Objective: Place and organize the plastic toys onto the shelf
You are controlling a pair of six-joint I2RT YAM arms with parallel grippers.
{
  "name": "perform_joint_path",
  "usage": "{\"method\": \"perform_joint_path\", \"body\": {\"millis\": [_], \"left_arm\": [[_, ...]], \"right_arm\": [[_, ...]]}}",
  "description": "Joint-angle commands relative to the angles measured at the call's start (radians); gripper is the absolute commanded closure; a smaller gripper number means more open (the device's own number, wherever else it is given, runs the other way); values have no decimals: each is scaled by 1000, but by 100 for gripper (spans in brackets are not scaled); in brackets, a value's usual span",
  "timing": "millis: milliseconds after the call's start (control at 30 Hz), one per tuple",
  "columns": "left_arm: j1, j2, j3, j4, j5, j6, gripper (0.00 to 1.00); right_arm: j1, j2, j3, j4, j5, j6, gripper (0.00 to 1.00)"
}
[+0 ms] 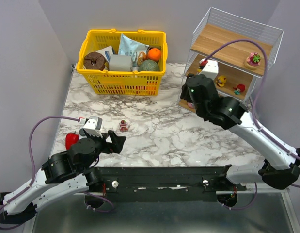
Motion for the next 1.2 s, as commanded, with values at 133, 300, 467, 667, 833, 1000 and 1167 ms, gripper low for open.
{"method": "perform_joint_path", "body": {"millis": [133,300,467,667,833,1000,1167], "left_arm": [[-7,7,-6,2,-13,-5,1],[-7,8,-6,1,-17,-6,1],[-7,5,-8,-1,-18,-6,1],[-7,-2,-6,-4,-24,-12,1],[-7,5,-6,-4,-24,-11,1],[-7,5,-6,-6,-27,-11,1],[-7,4,-6,-6,-27,-11,1]], "right_arm": [[-127,40,318,-135,48,-239,99],[-200,79,452,-152,58,-314,99],[-316,143,546,-164,3,-364,99],[-414,231,616,-184,-56,-363,99],[-453,293,662,-197,-80,-363,99],[-477,298,665,-197,-89,-361,99],[-502,294,656,-200,-93,-361,99]]}}
